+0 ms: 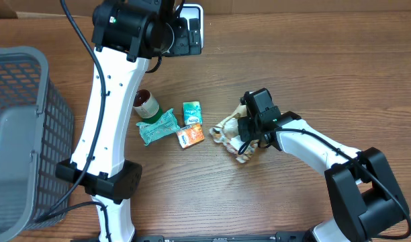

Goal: Scan the item barcode

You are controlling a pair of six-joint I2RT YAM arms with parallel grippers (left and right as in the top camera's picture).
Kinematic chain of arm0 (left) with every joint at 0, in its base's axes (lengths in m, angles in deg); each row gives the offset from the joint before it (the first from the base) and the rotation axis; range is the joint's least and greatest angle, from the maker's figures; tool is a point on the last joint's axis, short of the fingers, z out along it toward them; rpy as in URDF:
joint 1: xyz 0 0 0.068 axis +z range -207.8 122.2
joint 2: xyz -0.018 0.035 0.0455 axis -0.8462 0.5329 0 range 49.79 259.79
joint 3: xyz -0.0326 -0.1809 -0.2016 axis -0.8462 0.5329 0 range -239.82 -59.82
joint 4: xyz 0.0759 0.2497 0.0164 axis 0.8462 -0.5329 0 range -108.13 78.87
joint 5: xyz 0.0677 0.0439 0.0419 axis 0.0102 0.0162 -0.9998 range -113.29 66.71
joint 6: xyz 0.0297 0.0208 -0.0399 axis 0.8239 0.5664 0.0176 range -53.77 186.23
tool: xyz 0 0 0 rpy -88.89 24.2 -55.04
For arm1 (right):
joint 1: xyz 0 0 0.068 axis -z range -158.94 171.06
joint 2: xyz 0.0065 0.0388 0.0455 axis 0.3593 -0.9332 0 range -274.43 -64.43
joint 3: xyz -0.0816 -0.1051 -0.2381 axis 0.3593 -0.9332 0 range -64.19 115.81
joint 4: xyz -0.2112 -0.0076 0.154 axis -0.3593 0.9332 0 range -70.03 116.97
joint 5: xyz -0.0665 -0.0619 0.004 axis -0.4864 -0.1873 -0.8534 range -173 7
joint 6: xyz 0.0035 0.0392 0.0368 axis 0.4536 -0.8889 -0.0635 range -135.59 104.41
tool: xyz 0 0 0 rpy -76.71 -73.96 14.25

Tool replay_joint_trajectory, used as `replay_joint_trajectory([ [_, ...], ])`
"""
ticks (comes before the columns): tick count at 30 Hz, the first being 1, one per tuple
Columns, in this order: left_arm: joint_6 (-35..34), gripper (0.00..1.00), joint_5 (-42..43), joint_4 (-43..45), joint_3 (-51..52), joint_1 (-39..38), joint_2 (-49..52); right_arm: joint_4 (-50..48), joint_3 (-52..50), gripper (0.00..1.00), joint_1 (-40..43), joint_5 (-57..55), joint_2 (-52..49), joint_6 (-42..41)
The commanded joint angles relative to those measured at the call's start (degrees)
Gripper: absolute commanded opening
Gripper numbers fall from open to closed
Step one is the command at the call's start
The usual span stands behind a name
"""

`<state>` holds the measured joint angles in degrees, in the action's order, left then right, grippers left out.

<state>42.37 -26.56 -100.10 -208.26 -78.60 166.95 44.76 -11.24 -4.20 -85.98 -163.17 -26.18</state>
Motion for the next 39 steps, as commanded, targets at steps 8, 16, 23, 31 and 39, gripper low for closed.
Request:
replay_joint_trajectory([
  [8,-0.15,0.96,0.09,-0.17,0.11,-0.22,0.48,27.41,6.64,0.47,1.46,-16.50,-0.96,-34.73],
  [16,-0.15,0.96,0.11,-0.63,0.11,-0.22,0.48,48.76,28.96,0.68,1.77,-5.03,-0.92,-21.24],
  [23,0.07,1.00,0.07,-1.16,0.11,-0.22,0.48,60.70,25.97,0.64,1.88,-4.76,-1.05,-19.74],
  [31,0.09,1.00,-1.86,-1.07,0.11,-0.22,0.48,57.27,12.48,0.62,4.70,-8.76,-1.05,-27.76],
  [39,0.07,1.00,-1.84,-1.07,0.11,-0.22,0.48,50.77,7.10,0.57,3.91,-2.23,-1.05,-25.57],
])
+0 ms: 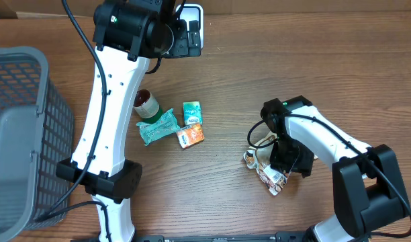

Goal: Scan the item barcode

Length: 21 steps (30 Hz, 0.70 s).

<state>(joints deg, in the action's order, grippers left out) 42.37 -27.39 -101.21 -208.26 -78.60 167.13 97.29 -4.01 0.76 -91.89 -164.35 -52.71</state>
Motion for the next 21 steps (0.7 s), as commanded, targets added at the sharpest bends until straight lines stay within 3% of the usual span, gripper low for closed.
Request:
replay_joint_trajectory([
  [1,0.07,1.00,-1.01,0.07,0.11,-0.22,0.31,-2.38,-0.15,0.57,-1.49,4.24,0.13,0.94],
  [8,0.07,1.00,-0.94,-0.11,0.11,-0.22,0.31,-8.87,-1.14,0.58,-2.99,5.25,0.13,-2.03],
  [17,0.07,1.00,-0.98,-0.48,0.11,-0.22,0.31,-33.31,-1.07,0.59,-2.69,12.09,0.13,-7.80],
  [21,0.04,1.00,-0.96,-0.48,0.11,-0.22,0.31,-32.70,4.39,0.58,-0.48,15.17,0.15,-3.28],
])
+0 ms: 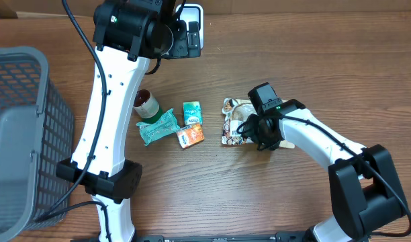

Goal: Scan the item barcode

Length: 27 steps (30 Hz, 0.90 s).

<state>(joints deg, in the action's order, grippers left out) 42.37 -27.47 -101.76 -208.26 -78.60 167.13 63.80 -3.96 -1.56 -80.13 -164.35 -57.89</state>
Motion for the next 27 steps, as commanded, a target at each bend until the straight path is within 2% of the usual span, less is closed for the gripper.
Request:
replay_joint_trajectory([
  [1,0.07,1.00,-0.90,0.07,0.11,-0.22,0.31,2.47,6.78,0.60,2.67,4.63,0.17,4.39],
  [6,0.04,0.99,-0.81,-0.02,0.11,-0.22,0.31,9.07,19.10,0.68,7.50,5.81,0.17,17.11],
  [11,0.04,0.96,-0.72,-0.15,0.17,-0.22,0.31,0.61,20.00,0.68,11.28,5.88,-1.27,29.29],
  [16,0.04,0.96,-0.72,-0.42,0.20,-0.22,0.31,-4.09,19.58,0.69,11.76,7.80,-8.28,38.64],
  [20,0.02,0.96,-0.72,-0.42,0.20,-0.22,0.31,-4.87,19.58,0.69,11.76,12.39,-12.44,42.84],
  [27,0.02,0.97,-0.68,-0.46,0.20,-0.22,0.31,0.26,19.58,0.69,15.23,12.87,-14.01,42.27],
])
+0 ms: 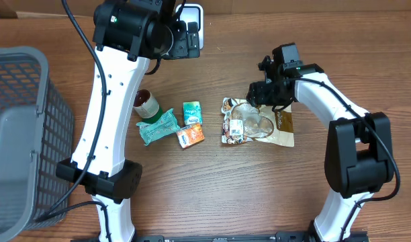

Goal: Scan the item barcode

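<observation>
A brown snack bag (258, 125) with a clear window and a white label lies flat on the table, right of centre. My right gripper (258, 95) hovers at the bag's far edge; the overhead view does not show how its jaws stand. My left gripper (173, 32) is raised at the back of the table, shut on a black-and-white barcode scanner (191, 31). The arm's own body hides the left fingers.
A grey mesh basket (17, 134) stands at the left edge. Left of the bag lie a brown jar with a red lid (145, 102), a teal pouch (156, 127), a green packet (191, 111) and an orange packet (191, 136).
The snack bag now lies spread out flat and wider. My right gripper has moved from over the bag's middle to its far edge. The left arm and scanner have not moved.
My right gripper was first on the crumpled bag next to the small packets. Then it had the bag nearer the front right. After that the bag was back near the packets, partly flattened, and now it lies flat with the gripper at its far edge.
</observation>
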You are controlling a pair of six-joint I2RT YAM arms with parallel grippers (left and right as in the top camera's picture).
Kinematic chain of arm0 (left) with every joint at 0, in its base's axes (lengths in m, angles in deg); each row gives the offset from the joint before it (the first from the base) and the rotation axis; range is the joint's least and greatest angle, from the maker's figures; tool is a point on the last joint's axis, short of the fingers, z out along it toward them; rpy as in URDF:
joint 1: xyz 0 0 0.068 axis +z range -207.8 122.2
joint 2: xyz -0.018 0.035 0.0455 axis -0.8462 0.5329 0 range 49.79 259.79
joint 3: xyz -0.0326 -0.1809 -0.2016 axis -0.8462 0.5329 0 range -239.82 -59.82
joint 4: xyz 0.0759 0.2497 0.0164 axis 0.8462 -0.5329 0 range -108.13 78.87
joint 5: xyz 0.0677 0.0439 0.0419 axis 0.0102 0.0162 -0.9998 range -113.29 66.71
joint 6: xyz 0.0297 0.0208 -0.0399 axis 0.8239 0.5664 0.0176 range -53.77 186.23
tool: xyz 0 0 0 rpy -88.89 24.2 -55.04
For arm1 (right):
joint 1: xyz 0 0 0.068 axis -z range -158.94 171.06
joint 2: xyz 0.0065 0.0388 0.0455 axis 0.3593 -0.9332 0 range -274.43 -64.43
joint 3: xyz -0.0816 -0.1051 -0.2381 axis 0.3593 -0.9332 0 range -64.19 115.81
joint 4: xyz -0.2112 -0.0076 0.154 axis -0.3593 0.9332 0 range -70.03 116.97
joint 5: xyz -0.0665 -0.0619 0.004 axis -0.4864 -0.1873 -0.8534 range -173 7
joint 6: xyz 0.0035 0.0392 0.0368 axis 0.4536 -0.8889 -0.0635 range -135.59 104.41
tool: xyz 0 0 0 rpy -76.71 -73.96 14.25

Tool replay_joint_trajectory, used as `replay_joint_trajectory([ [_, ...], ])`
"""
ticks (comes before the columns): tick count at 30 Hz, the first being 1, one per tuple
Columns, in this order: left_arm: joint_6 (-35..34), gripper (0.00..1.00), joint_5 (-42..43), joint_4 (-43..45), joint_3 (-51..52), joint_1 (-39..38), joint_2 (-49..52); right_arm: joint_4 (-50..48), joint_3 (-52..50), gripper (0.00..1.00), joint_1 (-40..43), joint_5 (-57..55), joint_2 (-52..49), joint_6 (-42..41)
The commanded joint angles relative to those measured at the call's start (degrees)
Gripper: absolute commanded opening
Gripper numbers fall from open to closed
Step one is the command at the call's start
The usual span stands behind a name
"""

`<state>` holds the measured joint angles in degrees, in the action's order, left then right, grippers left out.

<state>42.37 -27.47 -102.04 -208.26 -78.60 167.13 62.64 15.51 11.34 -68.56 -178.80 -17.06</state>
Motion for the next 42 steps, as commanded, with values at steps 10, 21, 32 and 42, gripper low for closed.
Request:
replay_joint_trajectory([
  [10,0.02,0.97,1.14,-0.17,0.20,-0.22,0.31,23.71,0.13,0.70,9.46,1.81,0.44,-1.70],
  [21,0.04,1.00,2.43,-2.14,0.20,-0.22,0.31,30.69,0.98,0.56,9.16,8.00,2.27,4.48],
  [32,-6.47,0.24,9.99,0.26,8.00,-5.27,2.45,22.29,0.09,0.71,23.82,11.58,6.47,10.97],
  [42,-13.77,0.04,13.00,11.21,20.96,-15.52,6.58,17.42,-6.49,0.68,24.24,13.92,4.22,7.98],
])
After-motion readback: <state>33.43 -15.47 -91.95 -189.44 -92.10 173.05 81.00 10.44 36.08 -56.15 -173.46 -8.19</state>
